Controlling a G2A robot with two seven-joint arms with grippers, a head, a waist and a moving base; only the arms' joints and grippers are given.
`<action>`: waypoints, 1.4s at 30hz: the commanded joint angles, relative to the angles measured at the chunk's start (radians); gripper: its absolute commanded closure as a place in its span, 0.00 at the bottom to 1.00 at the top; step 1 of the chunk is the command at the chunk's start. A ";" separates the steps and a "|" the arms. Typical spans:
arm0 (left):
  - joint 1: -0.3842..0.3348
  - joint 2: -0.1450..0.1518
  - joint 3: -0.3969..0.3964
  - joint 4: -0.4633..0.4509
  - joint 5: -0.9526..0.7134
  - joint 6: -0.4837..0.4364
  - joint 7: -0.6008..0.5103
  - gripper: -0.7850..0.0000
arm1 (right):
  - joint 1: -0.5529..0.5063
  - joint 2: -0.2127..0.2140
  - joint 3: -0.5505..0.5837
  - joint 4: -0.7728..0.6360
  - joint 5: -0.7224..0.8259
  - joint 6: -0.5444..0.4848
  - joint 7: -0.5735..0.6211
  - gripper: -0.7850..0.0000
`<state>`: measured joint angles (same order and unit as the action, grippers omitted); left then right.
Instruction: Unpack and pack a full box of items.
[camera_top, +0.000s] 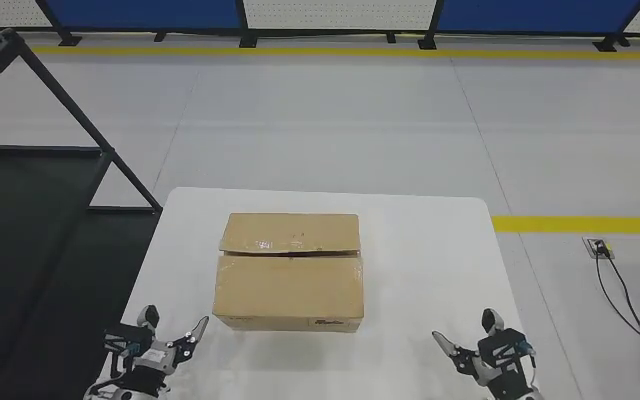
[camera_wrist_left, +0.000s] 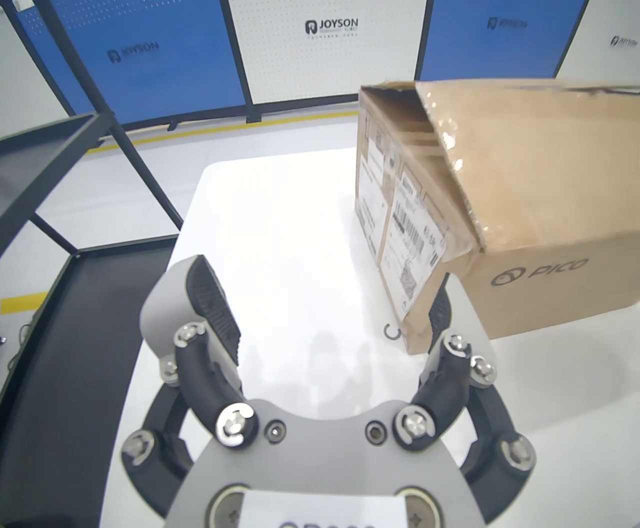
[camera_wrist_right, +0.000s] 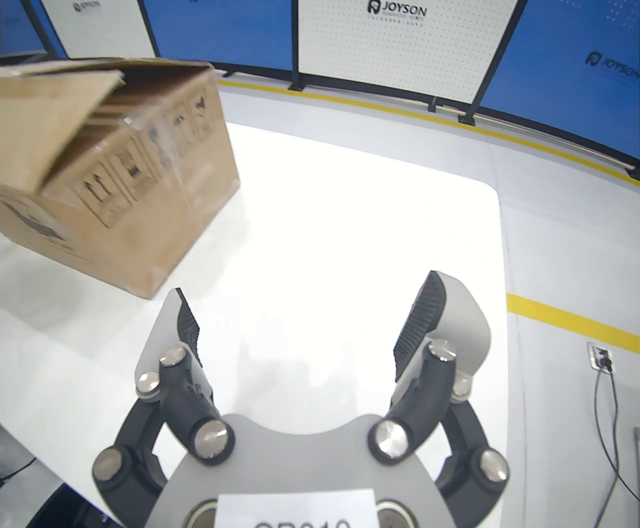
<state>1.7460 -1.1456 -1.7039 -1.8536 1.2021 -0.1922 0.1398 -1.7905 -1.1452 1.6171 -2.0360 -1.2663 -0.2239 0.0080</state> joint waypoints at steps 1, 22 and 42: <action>0.001 0.001 -0.005 -0.001 -0.009 -0.016 -0.008 0.00 | -0.003 0.001 0.004 -0.015 -0.011 -0.010 0.006 0.00; -0.076 0.003 -0.071 0.035 -0.090 -0.029 -0.014 0.00 | 0.085 -0.007 -0.071 -0.049 -0.002 0.008 0.014 0.00; -0.169 0.009 -0.128 0.081 -0.214 -0.118 -0.076 0.00 | 0.274 -0.014 -0.120 0.002 0.251 -0.070 0.198 0.00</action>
<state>1.5771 -1.1361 -1.8316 -1.7726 0.9884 -0.3102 0.0639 -1.5161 -1.1589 1.4967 -2.0343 -1.0150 -0.2935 0.2048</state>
